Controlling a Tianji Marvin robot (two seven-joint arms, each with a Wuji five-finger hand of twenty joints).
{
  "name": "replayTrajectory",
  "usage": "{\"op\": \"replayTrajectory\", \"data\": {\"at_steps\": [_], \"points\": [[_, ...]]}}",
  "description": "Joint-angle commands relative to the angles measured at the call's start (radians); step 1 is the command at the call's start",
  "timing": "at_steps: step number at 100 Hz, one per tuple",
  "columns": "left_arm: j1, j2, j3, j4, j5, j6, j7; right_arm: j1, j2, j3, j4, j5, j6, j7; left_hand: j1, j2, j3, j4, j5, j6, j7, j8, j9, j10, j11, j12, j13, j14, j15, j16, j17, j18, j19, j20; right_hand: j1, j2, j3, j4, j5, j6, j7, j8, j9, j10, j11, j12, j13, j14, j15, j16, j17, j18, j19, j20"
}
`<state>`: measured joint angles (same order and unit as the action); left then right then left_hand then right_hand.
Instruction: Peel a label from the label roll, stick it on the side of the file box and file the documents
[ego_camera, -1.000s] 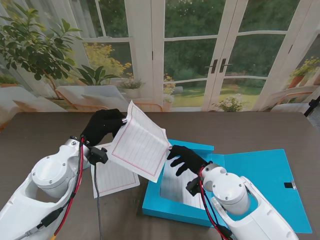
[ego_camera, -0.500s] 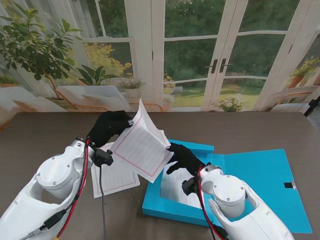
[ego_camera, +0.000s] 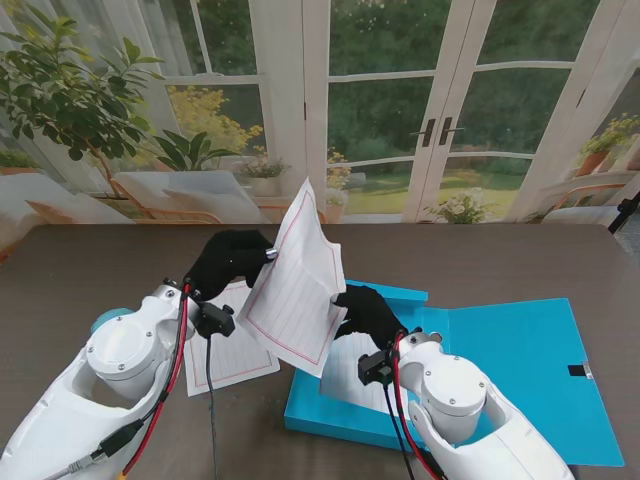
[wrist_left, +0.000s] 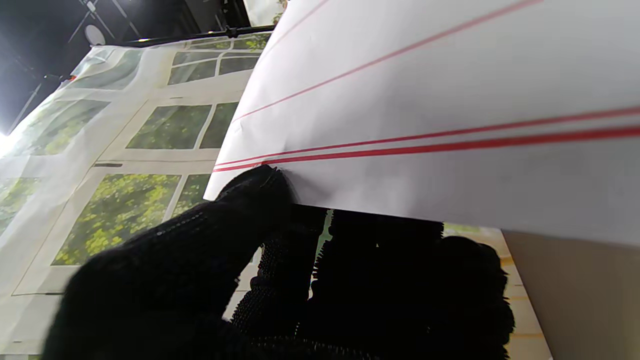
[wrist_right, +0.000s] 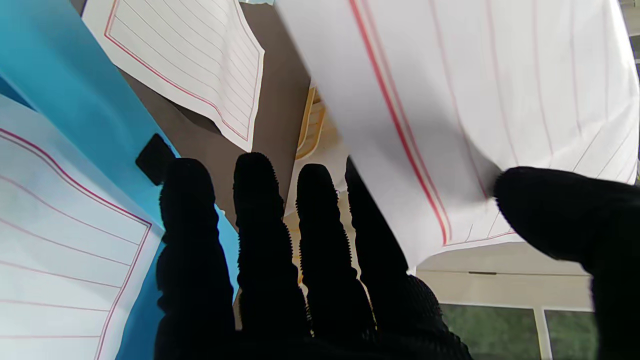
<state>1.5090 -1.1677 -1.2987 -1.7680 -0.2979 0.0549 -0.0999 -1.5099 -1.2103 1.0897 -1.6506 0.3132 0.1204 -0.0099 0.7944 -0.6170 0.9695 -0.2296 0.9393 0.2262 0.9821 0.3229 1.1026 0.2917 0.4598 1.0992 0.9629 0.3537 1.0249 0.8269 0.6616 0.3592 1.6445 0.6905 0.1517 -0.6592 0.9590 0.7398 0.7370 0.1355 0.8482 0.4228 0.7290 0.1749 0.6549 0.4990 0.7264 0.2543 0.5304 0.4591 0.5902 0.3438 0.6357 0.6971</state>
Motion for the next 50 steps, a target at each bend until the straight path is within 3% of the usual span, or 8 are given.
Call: {"op": "replayTrajectory", "data": {"at_steps": [1,8,15,24,29,38,43,50], "points": [[0.004,-0.007,0.004,0.008,0.002,0.009,-0.015,-0.008,-0.012,0.002,-0.011,0.001,-0.001,-0.002,0.037,-0.046,0.022,-0.005,0.014,-0.010,0.000,0.003,0.029,0.022,-0.006,0.012,0.005,0.031,0.008,0.014,-0.005,-0.010,0.019,0.011,0.060,-0.050,-0.040,-0.023,0.045,-0.022,0.044,0.041,0.050,-0.010,0.027,0.032,0.046,-0.012,0.027,0.014,-0.382,0.007,0.046,0.001],[0.005,-0.008,0.005,0.011,0.001,0.014,-0.014,-0.010,-0.017,0.005,-0.014,0.011,0.006,-0.019,0.040,-0.046,0.022,-0.004,0.014,-0.005,-0.004,0.003,0.028,0.027,-0.008,0.012,0.002,0.037,0.008,0.015,-0.010,-0.007,0.016,0.014,0.157,-0.040,-0.115,-0.171,0.070,-0.032,0.081,0.075,0.089,-0.014,0.044,0.056,0.075,-0.016,0.045,0.023,-0.377,0.012,0.085,-0.028],[0.007,-0.008,0.005,0.014,0.009,0.018,-0.011,-0.011,-0.020,0.007,-0.014,0.007,0.008,-0.035,0.042,-0.046,0.020,-0.005,0.014,-0.001,-0.009,0.003,0.027,0.029,-0.009,0.013,-0.002,0.042,0.010,0.017,-0.012,-0.004,0.013,0.017,0.259,-0.055,-0.151,-0.411,0.081,-0.060,0.176,-0.007,0.135,-0.025,0.062,0.083,0.112,-0.022,0.070,0.033,-0.365,0.013,0.139,-0.072],[0.010,-0.008,0.002,0.015,0.012,0.025,-0.010,-0.014,-0.028,0.009,-0.017,0.006,0.012,-0.070,0.047,-0.045,0.020,-0.004,0.012,0.004,-0.014,0.003,0.023,0.035,-0.011,0.014,-0.008,0.045,0.010,0.018,-0.017,-0.001,0.009,0.020,0.409,-0.067,-0.190,-0.660,0.118,-0.117,0.296,-0.057,0.229,-0.043,0.078,0.100,0.177,-0.030,0.108,0.047,-0.345,0.022,0.193,-0.103],[0.012,-0.008,0.000,0.015,0.016,0.031,-0.008,-0.016,-0.031,0.011,-0.017,0.000,0.010,-0.083,0.049,-0.043,0.018,-0.004,0.011,0.008,-0.017,0.004,0.021,0.037,-0.011,0.016,-0.011,0.050,0.012,0.020,-0.021,0.003,0.006,0.023,0.451,-0.076,-0.177,-0.730,0.144,-0.152,0.339,-0.076,0.279,-0.057,0.075,0.106,0.210,-0.037,0.120,0.050,-0.336,0.026,0.219,-0.121],[0.015,-0.008,-0.003,0.016,0.021,0.041,-0.007,-0.020,-0.039,0.013,-0.020,0.005,0.009,-0.115,0.054,-0.042,0.018,-0.003,0.010,0.014,-0.023,0.004,0.017,0.041,-0.013,0.017,-0.019,0.056,0.013,0.022,-0.029,0.007,0.001,0.028,0.495,-0.119,-0.100,-0.709,0.207,-0.208,0.381,-0.076,0.365,-0.070,0.062,0.143,0.264,-0.041,0.142,0.058,-0.320,0.032,0.262,-0.144],[0.016,-0.008,-0.004,0.018,0.024,0.047,-0.005,-0.022,-0.042,0.014,-0.021,0.010,0.004,-0.127,0.057,-0.042,0.016,-0.003,0.008,0.016,-0.027,0.004,0.013,0.046,-0.014,0.018,-0.025,0.061,0.014,0.023,-0.034,0.012,-0.003,0.033,0.499,-0.146,-0.053,-0.655,0.239,-0.237,0.384,-0.073,0.395,-0.075,0.048,0.157,0.281,-0.042,0.146,0.059,-0.316,0.033,0.276,-0.155],[0.015,-0.008,-0.005,0.023,0.030,0.054,-0.005,-0.025,-0.044,0.016,-0.022,0.011,-0.001,-0.138,0.061,-0.039,0.014,-0.003,0.006,0.020,-0.033,0.005,0.005,0.047,-0.017,0.021,-0.037,0.065,0.012,0.025,-0.047,0.014,-0.012,0.039,0.489,-0.188,0.010,-0.521,0.273,-0.270,0.383,-0.066,0.423,-0.077,0.031,0.172,0.299,-0.044,0.152,0.062,-0.309,0.032,0.294,-0.164]]}}
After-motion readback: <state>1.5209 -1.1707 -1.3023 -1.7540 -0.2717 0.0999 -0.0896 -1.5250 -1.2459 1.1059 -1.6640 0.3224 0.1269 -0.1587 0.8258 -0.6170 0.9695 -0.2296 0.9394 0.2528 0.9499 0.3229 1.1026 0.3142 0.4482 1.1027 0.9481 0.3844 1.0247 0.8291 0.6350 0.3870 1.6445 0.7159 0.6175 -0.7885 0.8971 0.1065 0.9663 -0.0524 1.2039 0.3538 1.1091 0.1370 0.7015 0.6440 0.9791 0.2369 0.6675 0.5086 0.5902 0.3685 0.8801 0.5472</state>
